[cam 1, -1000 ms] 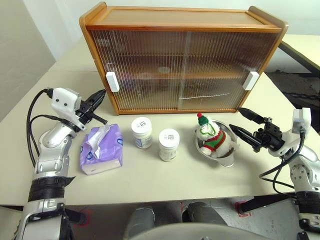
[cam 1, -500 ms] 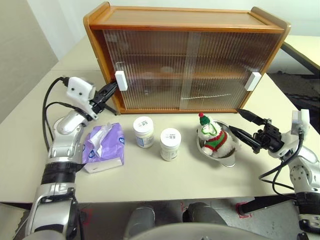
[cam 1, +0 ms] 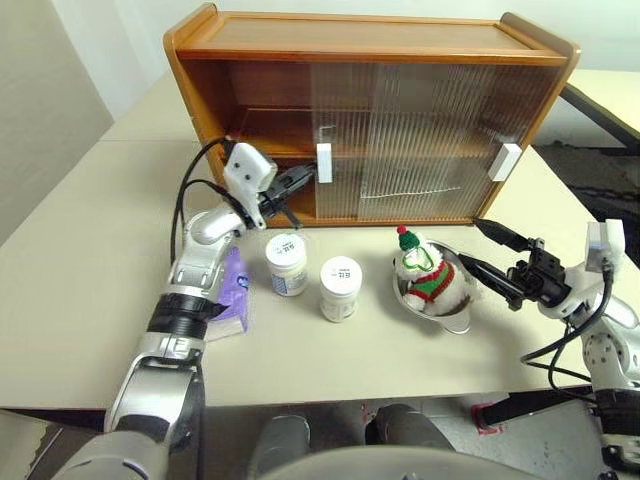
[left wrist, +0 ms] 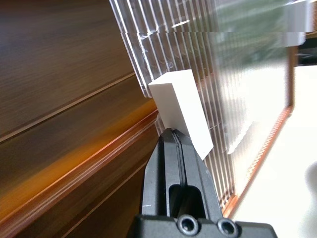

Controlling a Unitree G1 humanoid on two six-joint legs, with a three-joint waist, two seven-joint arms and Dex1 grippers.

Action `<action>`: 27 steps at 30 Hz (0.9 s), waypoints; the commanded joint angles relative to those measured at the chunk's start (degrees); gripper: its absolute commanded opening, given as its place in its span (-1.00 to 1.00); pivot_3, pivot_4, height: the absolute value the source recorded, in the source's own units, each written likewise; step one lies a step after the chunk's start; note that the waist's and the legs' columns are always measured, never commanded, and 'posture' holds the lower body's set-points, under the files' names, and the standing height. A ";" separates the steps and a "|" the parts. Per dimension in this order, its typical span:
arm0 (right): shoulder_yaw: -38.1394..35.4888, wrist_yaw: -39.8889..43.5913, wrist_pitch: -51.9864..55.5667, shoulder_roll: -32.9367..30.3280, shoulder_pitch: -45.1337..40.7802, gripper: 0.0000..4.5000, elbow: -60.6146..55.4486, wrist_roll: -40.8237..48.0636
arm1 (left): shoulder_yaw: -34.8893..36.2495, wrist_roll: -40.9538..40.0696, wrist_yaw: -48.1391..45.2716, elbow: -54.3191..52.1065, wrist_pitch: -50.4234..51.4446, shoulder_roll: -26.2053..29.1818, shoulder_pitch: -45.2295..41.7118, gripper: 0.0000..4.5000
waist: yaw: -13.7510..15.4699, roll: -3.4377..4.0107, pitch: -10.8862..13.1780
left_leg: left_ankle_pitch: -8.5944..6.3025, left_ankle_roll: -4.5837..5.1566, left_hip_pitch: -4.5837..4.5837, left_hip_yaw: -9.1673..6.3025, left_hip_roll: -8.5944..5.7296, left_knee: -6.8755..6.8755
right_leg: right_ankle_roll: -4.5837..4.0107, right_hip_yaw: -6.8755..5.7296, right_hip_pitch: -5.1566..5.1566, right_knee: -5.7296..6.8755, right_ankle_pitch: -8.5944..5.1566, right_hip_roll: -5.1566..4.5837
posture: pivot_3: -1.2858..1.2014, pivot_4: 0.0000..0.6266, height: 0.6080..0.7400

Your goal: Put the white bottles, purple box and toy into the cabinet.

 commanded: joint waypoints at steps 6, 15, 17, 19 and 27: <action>-1.71 -2.70 0.10 0.04 4.91 1.00 -5.21 1.05 | -3.77 1.54 -3.61 5.46 -0.80 -4.09 -5.09 -0.99 | -1.73 0.04 -0.02 | -0.13 0.23 -0.04 0.01 0.00 0.19 | 0.51 0.00 -0.01 -0.04 -0.24 -0.01 | -0.13 -1.00 1.00; -2.38 -3.56 0.22 -0.40 6.22 1.00 -6.63 1.47 | -3.50 1.37 -4.51 3.31 0.02 -4.16 -4.67 -0.99 | -2.43 0.05 -0.02 | -0.31 0.55 -0.29 -0.03 -0.30 0.79 | 1.01 0.01 0.00 -0.10 -0.31 -0.24 | -0.14 -1.00 1.00; -1.71 -3.21 0.36 -0.37 5.78 1.00 -6.35 1.39 | -1.90 0.17 -4.85 -1.55 1.83 -1.44 -1.44 -0.99 | -3.00 0.06 -0.03 | -0.31 0.55 -0.33 -0.02 -0.33 0.80 | 1.02 0.02 -0.01 -0.14 -0.31 -0.27 | -0.14 -1.00 1.00; -1.09 -2.57 0.74 -0.54 4.84 1.00 -5.76 1.43 | 0.13 -1.66 -4.39 -6.67 4.64 0.75 1.69 -0.99 | -3.52 0.08 -0.04 | -0.35 0.62 -0.33 -0.02 -0.33 0.71 | 1.00 0.02 -0.02 -0.15 -0.33 -0.28 | -0.12 -1.00 1.00; 0.57 0.48 1.83 -1.13 0.29 1.00 -2.11 1.12 | 10.98 -10.75 0.12 -20.37 16.86 5.87 5.56 0.22 | -3.56 0.11 -0.06 | -0.35 0.61 -0.39 0.01 -0.34 0.61 | 0.67 0.00 -0.05 -0.06 -0.30 -0.26 | -0.07 -1.00 1.00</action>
